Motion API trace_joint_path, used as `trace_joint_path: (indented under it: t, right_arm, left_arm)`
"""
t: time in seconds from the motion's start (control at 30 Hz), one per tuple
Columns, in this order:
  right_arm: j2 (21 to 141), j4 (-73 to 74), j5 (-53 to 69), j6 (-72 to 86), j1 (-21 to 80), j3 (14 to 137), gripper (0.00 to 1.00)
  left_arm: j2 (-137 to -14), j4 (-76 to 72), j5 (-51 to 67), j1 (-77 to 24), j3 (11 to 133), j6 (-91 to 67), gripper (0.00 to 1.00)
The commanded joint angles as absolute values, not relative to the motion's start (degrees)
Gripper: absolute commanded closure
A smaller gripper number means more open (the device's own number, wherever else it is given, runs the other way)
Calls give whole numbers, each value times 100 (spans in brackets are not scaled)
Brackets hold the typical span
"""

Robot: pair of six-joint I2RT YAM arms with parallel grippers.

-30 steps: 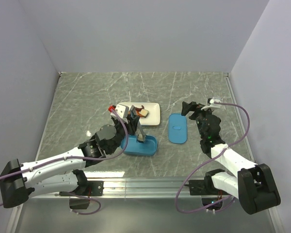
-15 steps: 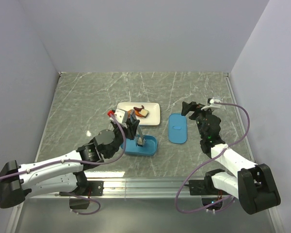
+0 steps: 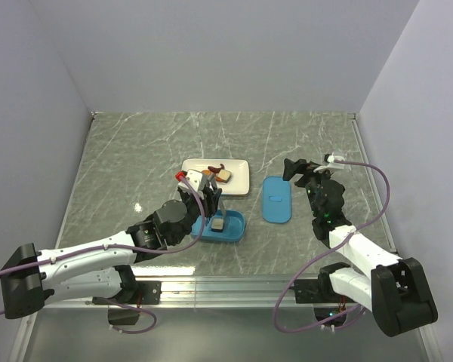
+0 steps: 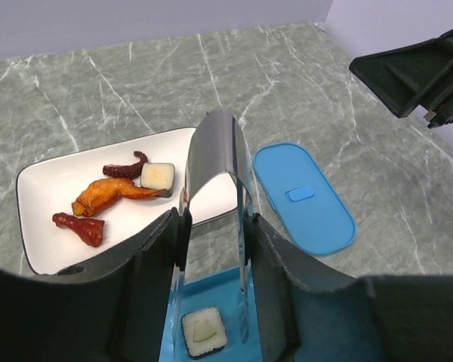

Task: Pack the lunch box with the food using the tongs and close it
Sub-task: Place the food into the lunch box, then pick up the food using the clamp

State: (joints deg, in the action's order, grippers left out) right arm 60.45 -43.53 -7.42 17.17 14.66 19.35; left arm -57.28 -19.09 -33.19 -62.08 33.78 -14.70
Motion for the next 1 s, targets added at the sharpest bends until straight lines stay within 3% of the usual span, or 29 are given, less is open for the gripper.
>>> trace_joint_path:
  t: [0.0,0.63,0.97]
  right_arm:
    - [5976,-4526,-747,1767,1485,1951,2]
    - [6073,-4562,-756,1758,1485,2004,2]
    - [6108,-4605,-703,1749,1485,2004,2]
  left_arm:
    - [-5695,-2294,-3393,-6240,3674,-1398,52]
    - [-5572,-2750,-4420,-6179,4096,-282,60]
    - [-6301,-3575,-4465,-5116,4052,-352,62]
